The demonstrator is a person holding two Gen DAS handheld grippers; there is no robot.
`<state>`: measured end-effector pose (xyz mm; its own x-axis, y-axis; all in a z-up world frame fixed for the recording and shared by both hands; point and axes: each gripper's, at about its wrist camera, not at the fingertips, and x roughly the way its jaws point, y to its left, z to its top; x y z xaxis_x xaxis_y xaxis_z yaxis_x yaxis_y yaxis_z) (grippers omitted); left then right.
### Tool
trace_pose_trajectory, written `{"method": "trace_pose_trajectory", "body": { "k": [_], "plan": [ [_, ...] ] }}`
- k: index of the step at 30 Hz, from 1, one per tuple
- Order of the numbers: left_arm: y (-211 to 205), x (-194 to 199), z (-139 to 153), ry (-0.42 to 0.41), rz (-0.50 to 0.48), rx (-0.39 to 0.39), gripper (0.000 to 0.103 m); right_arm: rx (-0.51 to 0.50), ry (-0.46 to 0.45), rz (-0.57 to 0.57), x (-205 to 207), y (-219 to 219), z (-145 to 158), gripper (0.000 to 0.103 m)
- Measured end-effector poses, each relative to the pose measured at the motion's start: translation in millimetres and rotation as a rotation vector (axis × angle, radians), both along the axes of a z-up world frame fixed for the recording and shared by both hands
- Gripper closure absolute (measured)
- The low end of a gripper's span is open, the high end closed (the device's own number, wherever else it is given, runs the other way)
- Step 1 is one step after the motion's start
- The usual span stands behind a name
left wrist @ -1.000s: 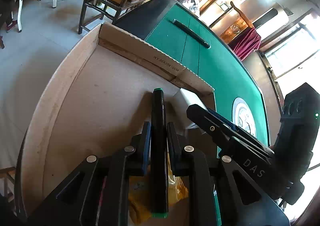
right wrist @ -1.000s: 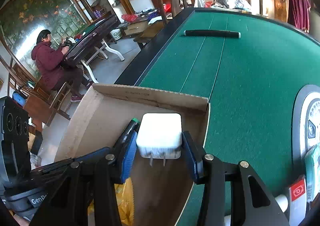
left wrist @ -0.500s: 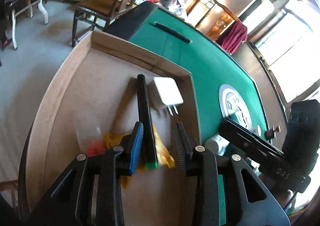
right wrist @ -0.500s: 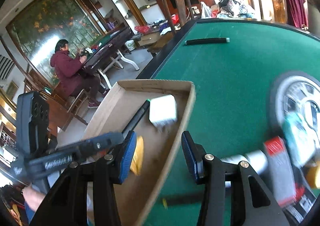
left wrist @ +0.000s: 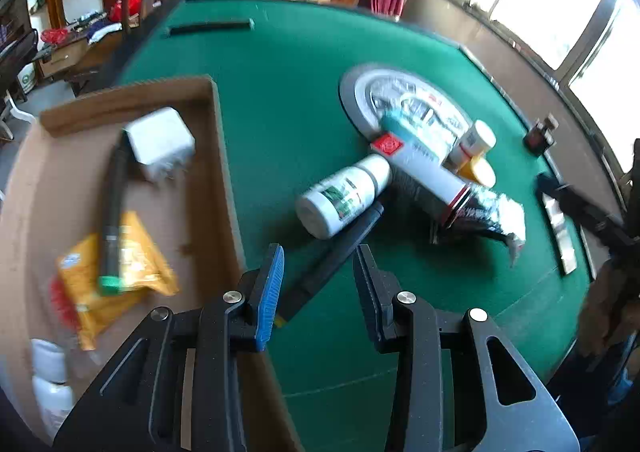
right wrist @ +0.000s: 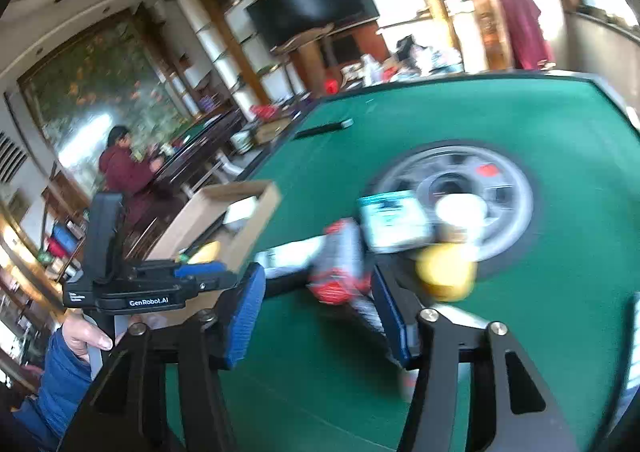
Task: Organize objects
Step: 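Move both tools back toward the pile of items on the table, then grasp a black yellow-capped marker with the left tool while the right tool grasps the black snack bag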
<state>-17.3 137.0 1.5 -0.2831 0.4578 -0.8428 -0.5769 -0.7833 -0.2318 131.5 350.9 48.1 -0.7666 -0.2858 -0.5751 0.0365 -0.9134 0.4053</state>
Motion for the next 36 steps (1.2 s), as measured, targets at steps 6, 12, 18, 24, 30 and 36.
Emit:
{"method": "trace_pose_trajectory", "body": {
  "k": [6, 12, 18, 24, 30, 36],
  "plan": [
    [26.0, 1.6, -23.8, -0.01, -0.012, -0.08, 0.067, -0.072, -0.036, -0.082, 3.0, 50.1, -23.3, 0.043],
    [44.6, 29.3, -28.5, 0.001, -0.08, -0.07, 0.065, -0.044, -0.094, -0.071, -6.5, 52.0, -41.6, 0.043],
    [53.9, 56.5, -25.2, 0.023, -0.158, -0.073, 0.065, 0.015, -0.151, 0.011, -10.7, 36.7, -53.0, 0.043],
    [58.4, 43.3, -29.4, 0.057, -0.072, -0.13, 0.065, 0.218, -0.127, 0.052, -11.7, -1.0, -46.6, 0.037],
    [86.7, 44.4, -34.4, 0.164, -0.059, -0.199, 0.058, 0.476, -0.141, 0.107, -32.0, -34.0, -58.8, 0.037],
    [95.9, 56.3, -36.3, 0.239, -0.084, -0.161, 0.088, 0.618, -0.165, 0.087, -30.1, -39.2, -73.3, 0.065]
  ]
}}
